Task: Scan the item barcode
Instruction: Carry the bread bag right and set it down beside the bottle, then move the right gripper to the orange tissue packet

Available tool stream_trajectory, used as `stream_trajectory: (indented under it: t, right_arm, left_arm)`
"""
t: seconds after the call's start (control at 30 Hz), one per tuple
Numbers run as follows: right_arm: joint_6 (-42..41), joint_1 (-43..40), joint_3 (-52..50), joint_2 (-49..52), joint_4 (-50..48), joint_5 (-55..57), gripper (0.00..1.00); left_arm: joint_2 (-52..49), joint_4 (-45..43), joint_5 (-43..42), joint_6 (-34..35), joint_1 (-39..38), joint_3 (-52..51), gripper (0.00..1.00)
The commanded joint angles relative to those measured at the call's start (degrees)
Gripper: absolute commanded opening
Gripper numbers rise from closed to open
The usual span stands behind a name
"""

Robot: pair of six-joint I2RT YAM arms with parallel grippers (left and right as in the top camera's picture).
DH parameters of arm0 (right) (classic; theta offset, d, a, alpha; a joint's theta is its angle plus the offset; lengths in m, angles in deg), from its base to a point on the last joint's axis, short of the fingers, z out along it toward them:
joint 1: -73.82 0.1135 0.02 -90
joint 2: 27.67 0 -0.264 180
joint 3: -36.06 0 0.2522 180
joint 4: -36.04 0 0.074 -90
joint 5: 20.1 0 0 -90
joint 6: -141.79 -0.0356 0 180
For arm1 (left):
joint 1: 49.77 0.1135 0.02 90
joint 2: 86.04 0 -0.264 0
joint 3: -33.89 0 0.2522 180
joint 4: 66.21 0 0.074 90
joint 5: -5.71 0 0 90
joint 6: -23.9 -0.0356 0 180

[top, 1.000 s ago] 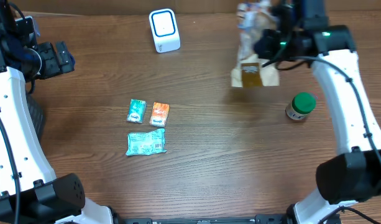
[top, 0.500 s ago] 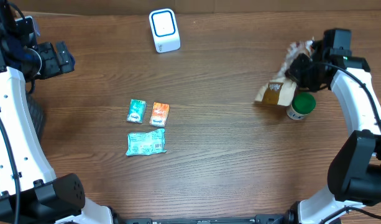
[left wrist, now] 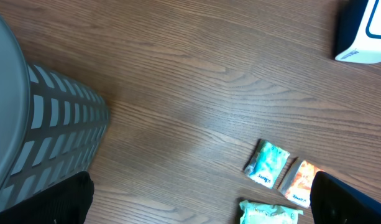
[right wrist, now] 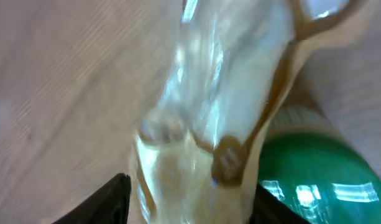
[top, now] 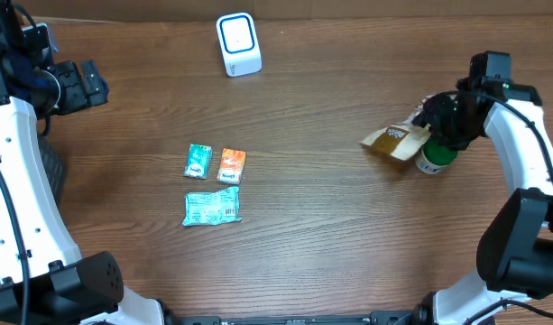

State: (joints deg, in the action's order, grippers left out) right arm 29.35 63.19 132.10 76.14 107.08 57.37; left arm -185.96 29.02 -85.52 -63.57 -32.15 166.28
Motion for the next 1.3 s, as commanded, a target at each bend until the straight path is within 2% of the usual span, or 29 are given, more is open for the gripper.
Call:
stream_trajectory:
  t: [0.0, 0.2, 0.43, 0.6, 0.8, 1.07, 1.27]
  right_arm:
    - [0.4, -0.1, 8.4, -0.3, 4.0, 2.0, 0.53]
    - [3.5, 0.8, 20.0, -0.3, 15.2, 1.0, 0.58]
    - [4.5, 7.3, 19.4, -0.2, 14.0, -9.9, 0.58]
    - [0.2, 17.8, 13.8, -0.2, 6.3, -11.8, 0.57]
    - [-11.1, 31.1, 3.4, -0.1, -8.4, -9.0, 0.43]
    - [-24.9, 43.8, -9.9, -0.1, -30.6, -3.1, 0.43]
    - [-27.3, 49.1, -11.3, 2.2, -37.1, 1.8, 0.47]
  left_arm:
    - [0.2, -0.1, 0.2, -1.3, 0.0, 0.5, 1.0]
    - [0.2, -0.1, 0.2, -1.3, 0.0, 0.5, 1.0]
    - [0.2, -0.1, 0.2, -1.3, 0.0, 0.5, 1.0]
    - [0.2, -0.1, 0.2, -1.3, 0.0, 0.5, 1.0]
    - [0.2, -0.1, 0.2, -1.3, 0.0, 0.5, 1.0]
    - [0.2, -0.1, 0.2, -1.3, 0.0, 0.5, 1.0]
    - [0.2, -0.1, 0.2, -1.3, 0.0, 0.5, 0.99]
